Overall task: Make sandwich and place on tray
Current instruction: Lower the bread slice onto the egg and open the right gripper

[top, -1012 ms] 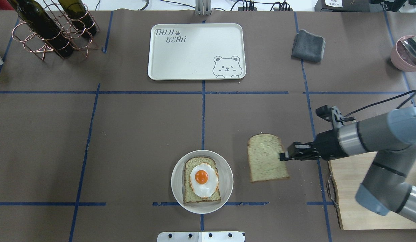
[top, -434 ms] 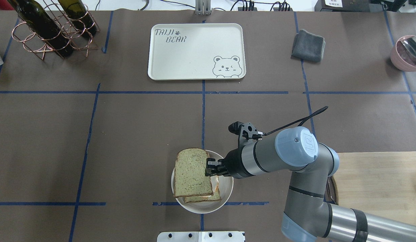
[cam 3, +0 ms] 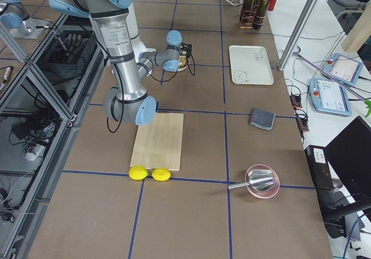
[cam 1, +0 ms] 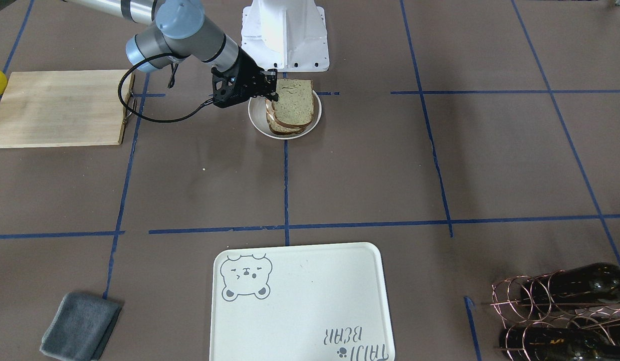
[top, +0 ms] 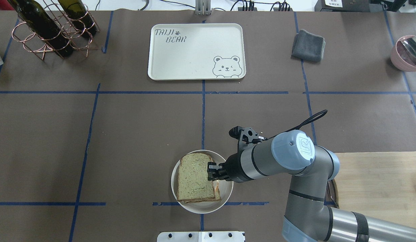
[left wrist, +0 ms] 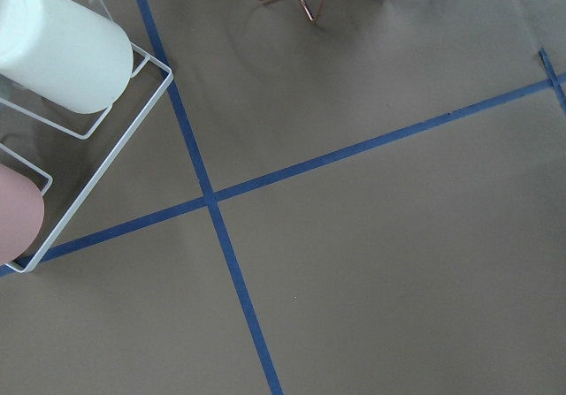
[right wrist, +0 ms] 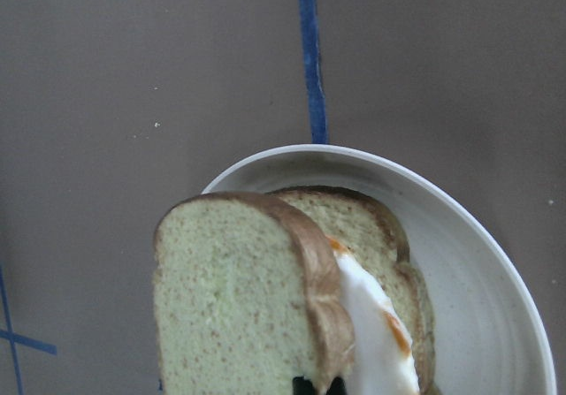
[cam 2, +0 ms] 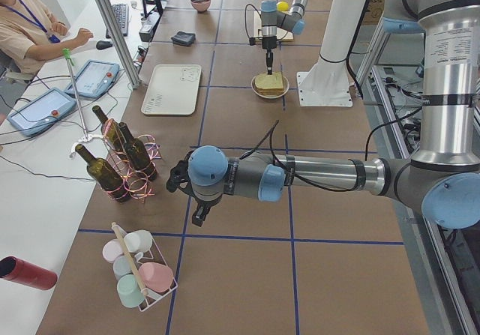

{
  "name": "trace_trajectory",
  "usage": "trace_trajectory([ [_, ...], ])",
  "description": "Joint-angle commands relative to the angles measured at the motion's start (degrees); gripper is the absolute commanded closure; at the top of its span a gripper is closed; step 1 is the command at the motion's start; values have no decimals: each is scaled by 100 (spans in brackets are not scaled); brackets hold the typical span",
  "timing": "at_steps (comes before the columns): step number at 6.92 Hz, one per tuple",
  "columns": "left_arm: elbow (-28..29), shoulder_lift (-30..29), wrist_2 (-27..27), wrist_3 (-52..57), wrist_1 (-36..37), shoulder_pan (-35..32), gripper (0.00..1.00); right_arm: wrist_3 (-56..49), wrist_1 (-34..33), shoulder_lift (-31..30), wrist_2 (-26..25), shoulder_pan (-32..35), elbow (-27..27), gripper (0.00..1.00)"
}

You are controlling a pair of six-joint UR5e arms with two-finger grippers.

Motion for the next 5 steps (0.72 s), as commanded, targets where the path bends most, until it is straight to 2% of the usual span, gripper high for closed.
trace_trajectory([
  [1,-22,-1,0,-5,0,0,0,66,0,-59,-69,-16,81,100],
  [2,-13,-1,0,-5,0,9,0,66,0,-259,-78,-7,238,100],
  [4,-22,-1,0,-5,0,0,0,75,0,-279,-96,-85,257,100],
  [5,-22,-1,0,-5,0,0,0,75,0,-261,-226,-191,240,81],
])
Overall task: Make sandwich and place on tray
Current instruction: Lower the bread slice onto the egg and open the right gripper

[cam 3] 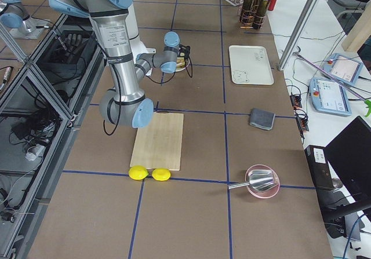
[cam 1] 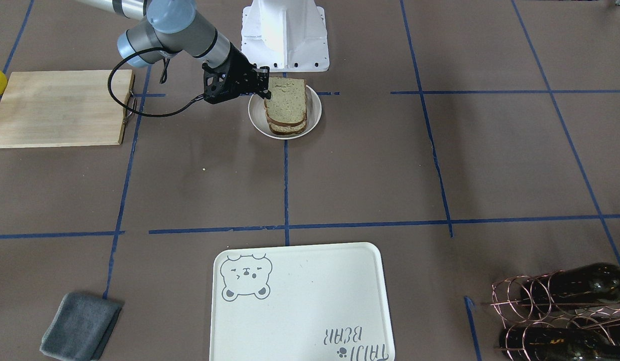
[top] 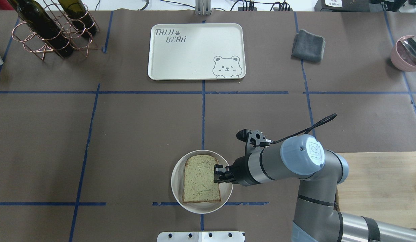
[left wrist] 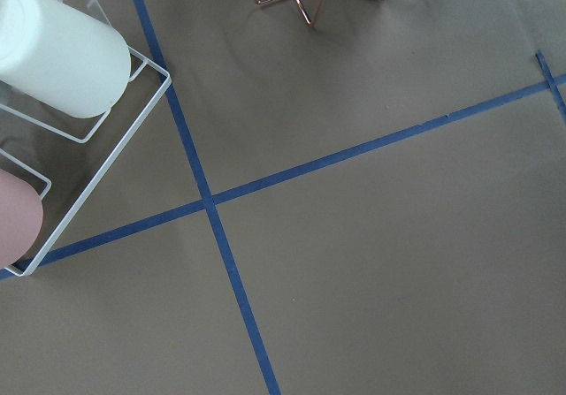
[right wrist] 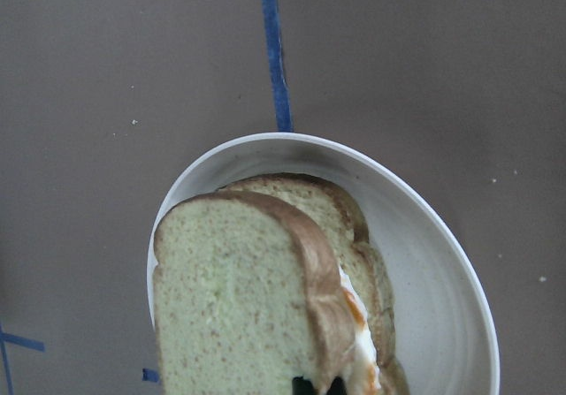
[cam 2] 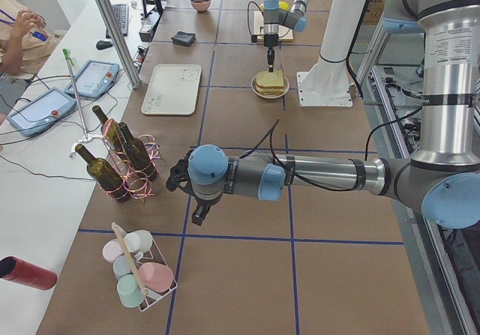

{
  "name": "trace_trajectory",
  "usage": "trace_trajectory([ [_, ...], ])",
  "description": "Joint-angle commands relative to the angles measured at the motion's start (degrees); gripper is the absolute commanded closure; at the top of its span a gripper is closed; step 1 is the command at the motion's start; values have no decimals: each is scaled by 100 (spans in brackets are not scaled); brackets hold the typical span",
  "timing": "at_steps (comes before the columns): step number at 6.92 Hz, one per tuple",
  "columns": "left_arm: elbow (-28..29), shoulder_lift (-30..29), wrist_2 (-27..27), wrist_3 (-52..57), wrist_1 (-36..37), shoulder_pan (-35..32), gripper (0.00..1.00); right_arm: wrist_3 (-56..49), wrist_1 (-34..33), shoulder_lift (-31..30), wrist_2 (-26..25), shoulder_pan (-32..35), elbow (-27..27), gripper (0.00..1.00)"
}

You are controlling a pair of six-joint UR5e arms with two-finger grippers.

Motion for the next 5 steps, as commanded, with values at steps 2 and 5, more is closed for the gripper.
trace_trajectory([
  [2,-1,-9,0,0,0,7,0,-5,0,30,-192,-174,-13,54],
  [5,60,-52,-716,-1247,-724,233,0,-14,-9,21,-78,88,127,0],
])
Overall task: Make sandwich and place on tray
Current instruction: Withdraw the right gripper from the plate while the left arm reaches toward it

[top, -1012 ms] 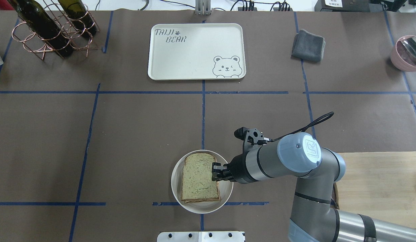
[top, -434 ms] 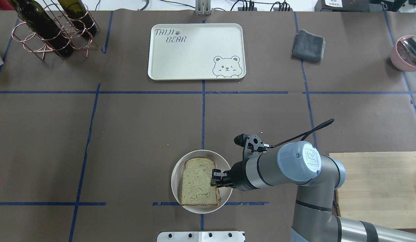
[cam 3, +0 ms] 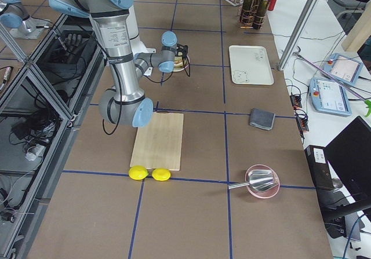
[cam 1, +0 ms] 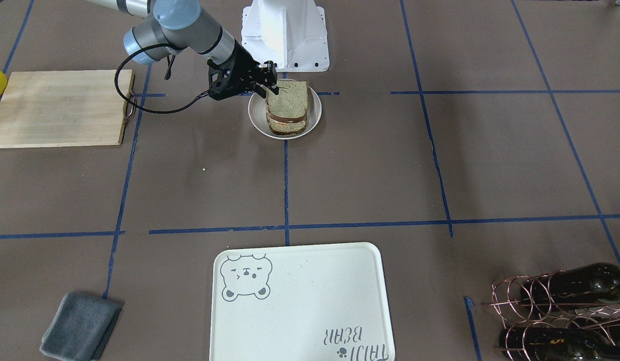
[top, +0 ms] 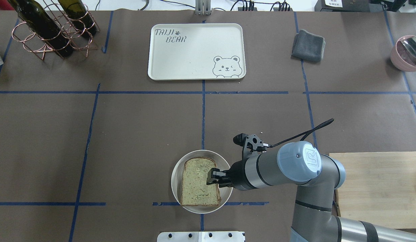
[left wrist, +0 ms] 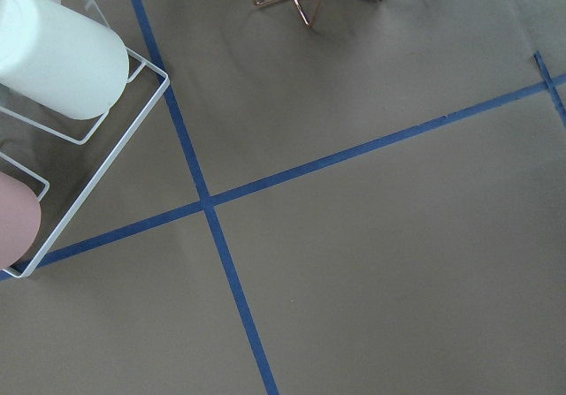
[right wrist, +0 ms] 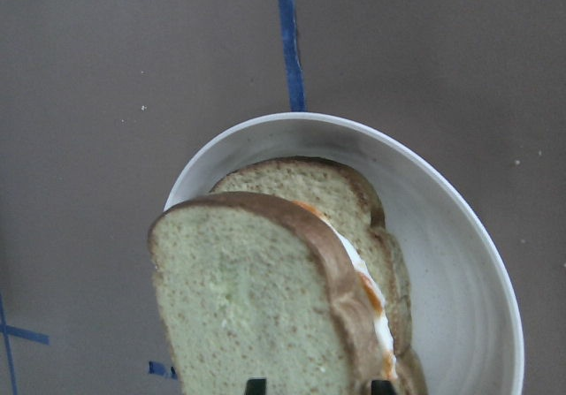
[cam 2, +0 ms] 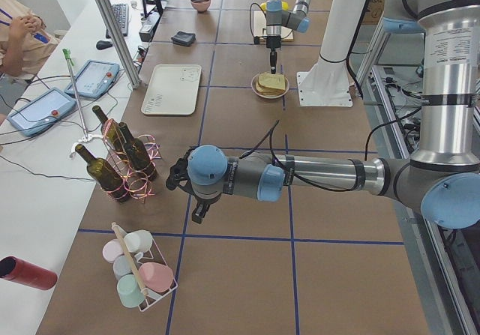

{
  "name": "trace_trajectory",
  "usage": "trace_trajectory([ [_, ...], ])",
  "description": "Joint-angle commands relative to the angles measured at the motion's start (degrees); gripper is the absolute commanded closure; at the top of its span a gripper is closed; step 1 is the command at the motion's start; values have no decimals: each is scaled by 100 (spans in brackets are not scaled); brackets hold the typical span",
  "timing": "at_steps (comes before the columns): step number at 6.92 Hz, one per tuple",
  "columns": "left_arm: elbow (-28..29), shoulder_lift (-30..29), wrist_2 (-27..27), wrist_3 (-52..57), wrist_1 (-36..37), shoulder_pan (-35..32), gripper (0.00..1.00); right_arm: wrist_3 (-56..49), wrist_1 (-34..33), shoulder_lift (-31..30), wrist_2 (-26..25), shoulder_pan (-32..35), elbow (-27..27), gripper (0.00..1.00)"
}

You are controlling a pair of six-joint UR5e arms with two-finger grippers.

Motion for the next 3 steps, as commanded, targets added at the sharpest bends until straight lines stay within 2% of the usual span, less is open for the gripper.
trace_trajectory([
  [1,14,-29,-670,-1855,-1170,579,0,7,-7,-72,482,553,168,0],
  [3,-73,-37,-629,-4610,-3057,1606,0,7,-33,-668,863,1396,528,0],
])
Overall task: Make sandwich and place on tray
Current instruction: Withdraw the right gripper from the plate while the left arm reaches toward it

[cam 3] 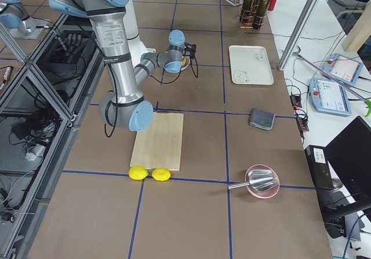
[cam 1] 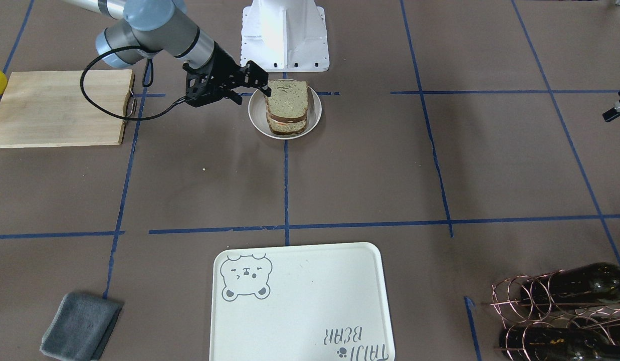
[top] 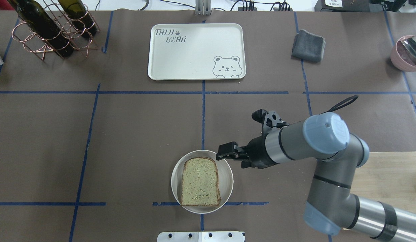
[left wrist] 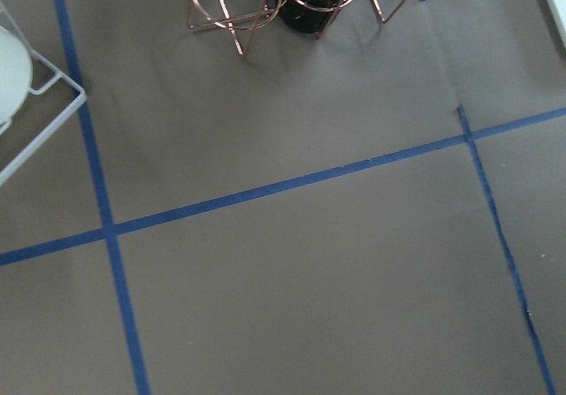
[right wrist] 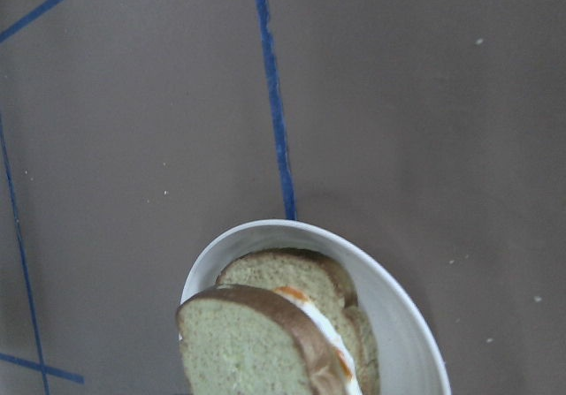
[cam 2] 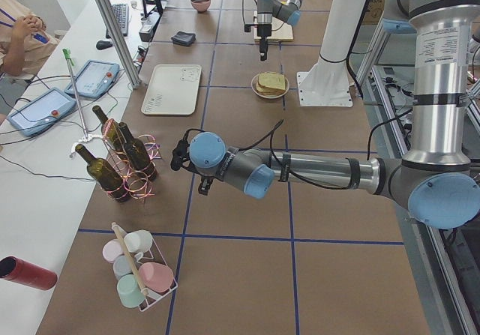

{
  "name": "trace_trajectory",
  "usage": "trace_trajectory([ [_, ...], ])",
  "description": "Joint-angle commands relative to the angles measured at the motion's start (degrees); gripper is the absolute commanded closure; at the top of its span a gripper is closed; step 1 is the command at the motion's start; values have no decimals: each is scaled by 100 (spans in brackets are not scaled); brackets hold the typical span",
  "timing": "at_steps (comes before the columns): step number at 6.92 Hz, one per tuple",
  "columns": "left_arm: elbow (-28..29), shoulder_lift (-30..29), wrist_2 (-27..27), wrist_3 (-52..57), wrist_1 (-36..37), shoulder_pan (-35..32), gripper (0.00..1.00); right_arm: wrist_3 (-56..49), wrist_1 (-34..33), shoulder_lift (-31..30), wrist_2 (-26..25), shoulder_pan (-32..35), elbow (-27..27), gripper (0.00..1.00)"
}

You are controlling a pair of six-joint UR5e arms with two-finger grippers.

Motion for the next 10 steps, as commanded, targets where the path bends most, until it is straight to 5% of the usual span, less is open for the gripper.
trace_trajectory([
  [1,-79,-165,388,-2920,-2084,1287,0,-47,-38,-592,219,740,177,0],
  [4,-437,-1132,1872,-4883,-2323,3553,0,-83,-38,-840,254,1268,134,0],
  [6,-1071,-1134,3481,-6242,-2192,5064,0,-249,-38,-867,228,1436,46,0],
  [7,-1368,-1168,4104,-6299,-1364,5412,0,-276,-38,-919,184,1472,46,0],
  [8,-1528,-1360,4267,-6291,-582,5650,6,-276,-29,-920,158,1507,54,0],
  [10,-1346,-2526,5089,-6944,923,6081,41,-276,15,-876,35,1490,-42,0],
])
